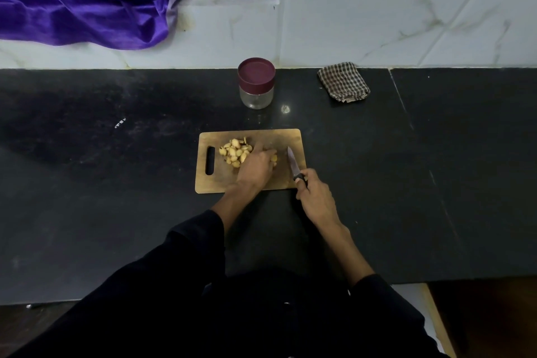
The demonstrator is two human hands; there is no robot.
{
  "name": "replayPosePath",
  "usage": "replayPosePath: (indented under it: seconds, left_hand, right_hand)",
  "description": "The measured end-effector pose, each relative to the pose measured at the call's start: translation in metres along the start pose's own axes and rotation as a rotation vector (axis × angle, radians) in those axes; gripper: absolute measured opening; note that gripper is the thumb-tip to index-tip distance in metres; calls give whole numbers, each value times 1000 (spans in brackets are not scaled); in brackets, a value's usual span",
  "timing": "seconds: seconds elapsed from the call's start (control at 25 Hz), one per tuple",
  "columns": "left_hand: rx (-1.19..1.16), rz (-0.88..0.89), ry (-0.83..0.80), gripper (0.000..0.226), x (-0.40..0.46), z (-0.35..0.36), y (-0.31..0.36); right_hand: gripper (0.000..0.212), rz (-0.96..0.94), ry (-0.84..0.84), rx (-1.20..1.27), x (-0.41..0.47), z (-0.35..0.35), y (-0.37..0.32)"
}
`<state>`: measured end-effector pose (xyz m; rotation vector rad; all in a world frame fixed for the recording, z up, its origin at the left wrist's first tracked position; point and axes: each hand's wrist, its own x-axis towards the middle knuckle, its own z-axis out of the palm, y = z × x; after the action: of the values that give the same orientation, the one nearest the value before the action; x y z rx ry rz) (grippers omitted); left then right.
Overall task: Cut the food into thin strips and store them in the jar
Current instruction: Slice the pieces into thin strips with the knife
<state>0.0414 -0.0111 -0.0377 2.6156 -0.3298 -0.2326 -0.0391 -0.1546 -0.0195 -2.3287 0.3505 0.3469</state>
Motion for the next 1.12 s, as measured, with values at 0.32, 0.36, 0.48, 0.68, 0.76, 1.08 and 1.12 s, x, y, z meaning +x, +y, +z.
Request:
replayPosePath:
  seconds: [0.32,0.36,0.48,0.68,0.76,1.08,1.12]
  left_hand:
    - [-99,12,78,39,-8,5,-9]
    - [-118,17,91,38,-9,6,-9]
    - [-159,4,125,34,-10,9,-11]
    - [-200,-27,165,29,-10,13,-10]
    - [-204,-29,160,27,-9,13,-11]
    - [-234,-27,138,28,-9,9,-12]
    - [-240,-30,137,29,-9,8,-12]
  right_hand:
    - [24,-55,-87,-43,-4,4,-8]
    - [24,-63,-92,-57,-4,4,-9]
    - [25,-67,-104,-87,-4,6,-13]
    - [28,-66,-93,-144,-2,11,-18]
    - [29,-61,-83,-144,-2,13,-20]
    - [25,-37,-25,-159,-6,23,-29]
    - [26,-29,-7,-152,-7,24,-30]
